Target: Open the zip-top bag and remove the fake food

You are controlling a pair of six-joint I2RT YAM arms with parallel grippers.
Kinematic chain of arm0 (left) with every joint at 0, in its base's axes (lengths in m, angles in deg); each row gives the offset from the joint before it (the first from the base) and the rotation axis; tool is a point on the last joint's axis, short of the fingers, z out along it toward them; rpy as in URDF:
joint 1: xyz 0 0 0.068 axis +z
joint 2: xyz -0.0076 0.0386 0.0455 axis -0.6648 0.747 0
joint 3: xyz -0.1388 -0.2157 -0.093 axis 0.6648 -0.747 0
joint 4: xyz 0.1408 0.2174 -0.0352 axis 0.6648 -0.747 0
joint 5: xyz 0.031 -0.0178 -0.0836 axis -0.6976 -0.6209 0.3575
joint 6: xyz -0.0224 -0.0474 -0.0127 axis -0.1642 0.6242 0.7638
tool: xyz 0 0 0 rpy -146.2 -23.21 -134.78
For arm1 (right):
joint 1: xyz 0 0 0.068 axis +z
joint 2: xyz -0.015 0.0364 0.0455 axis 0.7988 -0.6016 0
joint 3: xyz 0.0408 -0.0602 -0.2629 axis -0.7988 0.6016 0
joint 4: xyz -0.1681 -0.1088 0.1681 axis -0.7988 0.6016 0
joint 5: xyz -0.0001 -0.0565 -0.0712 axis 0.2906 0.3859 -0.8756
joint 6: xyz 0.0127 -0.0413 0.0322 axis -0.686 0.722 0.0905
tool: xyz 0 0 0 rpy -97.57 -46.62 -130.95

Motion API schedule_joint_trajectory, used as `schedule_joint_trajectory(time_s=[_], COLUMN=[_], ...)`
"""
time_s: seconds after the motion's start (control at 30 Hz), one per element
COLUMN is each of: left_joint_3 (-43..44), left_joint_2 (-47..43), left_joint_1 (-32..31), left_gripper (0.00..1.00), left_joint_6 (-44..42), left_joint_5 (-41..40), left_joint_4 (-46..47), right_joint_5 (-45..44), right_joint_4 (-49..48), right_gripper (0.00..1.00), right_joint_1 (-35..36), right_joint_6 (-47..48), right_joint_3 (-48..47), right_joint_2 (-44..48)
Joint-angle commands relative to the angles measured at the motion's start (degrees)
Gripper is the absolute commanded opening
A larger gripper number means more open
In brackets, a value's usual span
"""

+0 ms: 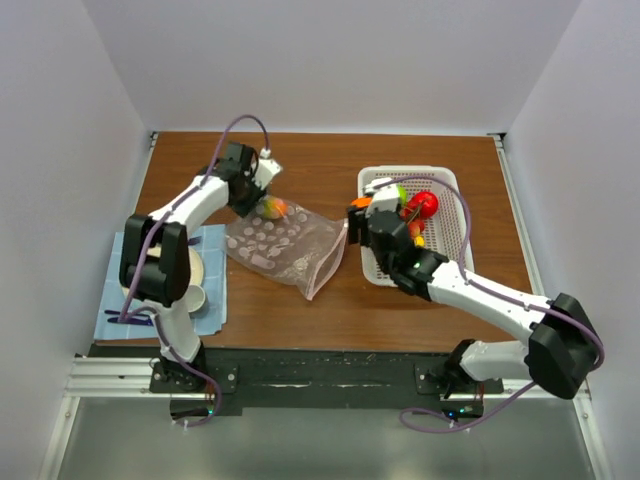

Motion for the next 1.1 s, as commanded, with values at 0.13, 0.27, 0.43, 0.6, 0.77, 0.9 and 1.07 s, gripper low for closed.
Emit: schedule_joint_trajectory(time_s=[0.13,0.27,0.43,0.6,0.77,0.9,1.07], left_joint_3=[7.0,5.2,1.6,5.9,10.5,13.5,14.6], left_joint_2=[-10.8,-10.4,-7.6,-1.8,0.4,3.0,4.4], left_joint_1=[-0.2,-0.2,-0.2,0.5,1.7,3.9,5.1], left_gripper=[0.85,0.87,1.0,1.0,1.0,0.94,0.64], left_joint_6=[5.8,6.1,6.4,7.0,6.2,5.1,5.1], left_joint_5=[5.9,5.9,3.4,4.9,11.9,17.7,23.5], left_joint_4=[-0.1,-0.3,5.1,6.9,6.3,3.9,2.5], right_joint_5=[-15.4,-20.2,-18.5,-12.3,-9.5,-8.1,-7.2], right_joint_4=[11.2,15.5,15.3,11.0,9.2,8.6,8.2], right_gripper=[0.32,0.82,0.99,0.99,0.99,0.99,0.99], right_joint_1=[-4.9,-5.7,-5.7,-5.5,-5.5,-5.5,-5.4], right_joint_6=[-5.6,-8.0,-7.4,-4.2,-4.1,-4.3,-4.4], right_joint_3=[-2.2,-3.2,-3.0,-0.1,0.9,1.6,1.8], right_joint_2=[2.1,1.5,2.4,5.3,5.8,6.2,6.8])
